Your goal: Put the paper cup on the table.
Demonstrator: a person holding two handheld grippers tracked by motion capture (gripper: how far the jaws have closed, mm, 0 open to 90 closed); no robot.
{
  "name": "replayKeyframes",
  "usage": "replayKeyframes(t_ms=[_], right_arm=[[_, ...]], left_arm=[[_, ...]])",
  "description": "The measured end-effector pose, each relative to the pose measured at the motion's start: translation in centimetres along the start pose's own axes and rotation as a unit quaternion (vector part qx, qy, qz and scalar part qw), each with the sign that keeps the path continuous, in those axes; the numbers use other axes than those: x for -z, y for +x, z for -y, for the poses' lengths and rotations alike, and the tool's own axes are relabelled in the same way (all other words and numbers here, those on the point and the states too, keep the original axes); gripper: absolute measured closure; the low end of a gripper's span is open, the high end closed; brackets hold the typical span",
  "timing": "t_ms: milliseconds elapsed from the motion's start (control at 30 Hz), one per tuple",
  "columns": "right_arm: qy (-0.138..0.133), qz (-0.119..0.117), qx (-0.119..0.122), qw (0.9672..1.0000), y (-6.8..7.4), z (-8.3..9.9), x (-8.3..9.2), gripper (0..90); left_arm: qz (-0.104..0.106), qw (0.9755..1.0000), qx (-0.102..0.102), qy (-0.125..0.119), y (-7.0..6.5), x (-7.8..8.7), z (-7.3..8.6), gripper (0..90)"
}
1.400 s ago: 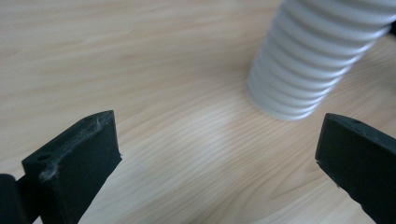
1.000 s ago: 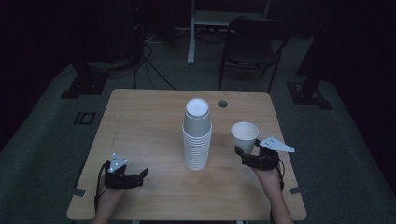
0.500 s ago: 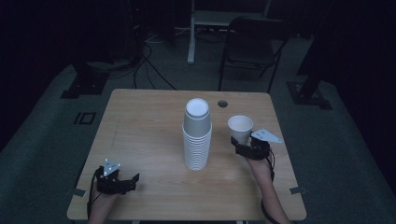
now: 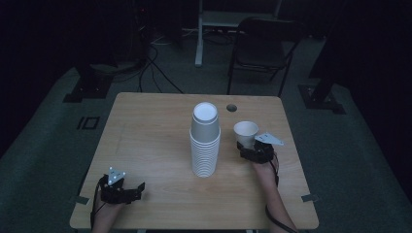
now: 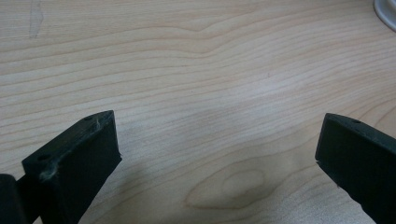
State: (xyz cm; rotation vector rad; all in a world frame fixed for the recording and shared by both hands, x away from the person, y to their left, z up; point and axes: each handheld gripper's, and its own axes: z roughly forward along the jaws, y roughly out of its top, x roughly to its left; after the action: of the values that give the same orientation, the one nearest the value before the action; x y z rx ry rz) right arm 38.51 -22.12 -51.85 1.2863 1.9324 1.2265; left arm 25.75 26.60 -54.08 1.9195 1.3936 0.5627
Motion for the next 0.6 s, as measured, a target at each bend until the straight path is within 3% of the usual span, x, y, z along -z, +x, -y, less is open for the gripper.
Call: replayKeyframes(t_ms=[300, 433, 600], right_arm=[[0.026, 0.003, -0.005, 0.9996, -0.4, 1.8, -0.9, 19.9], [0.024, -0.001, -0.019, 0.9995, -0.8, 2.3, -0.8, 19.9], [0.032, 0.006, 0.001, 0.9995, -0.6, 2.5, -0.8, 17.7]], left_arm=[[-0.005, 1.0, -0.001, -0.001, 0.0, -0.1, 0.0, 0.0], [-0.007, 1.0, -0.002, 0.0, 0.0, -0.2, 0.1, 0.0], [-0.008, 1.0, -0.003, 0.0, -0.1, -0.2, 0.1, 0.0]])
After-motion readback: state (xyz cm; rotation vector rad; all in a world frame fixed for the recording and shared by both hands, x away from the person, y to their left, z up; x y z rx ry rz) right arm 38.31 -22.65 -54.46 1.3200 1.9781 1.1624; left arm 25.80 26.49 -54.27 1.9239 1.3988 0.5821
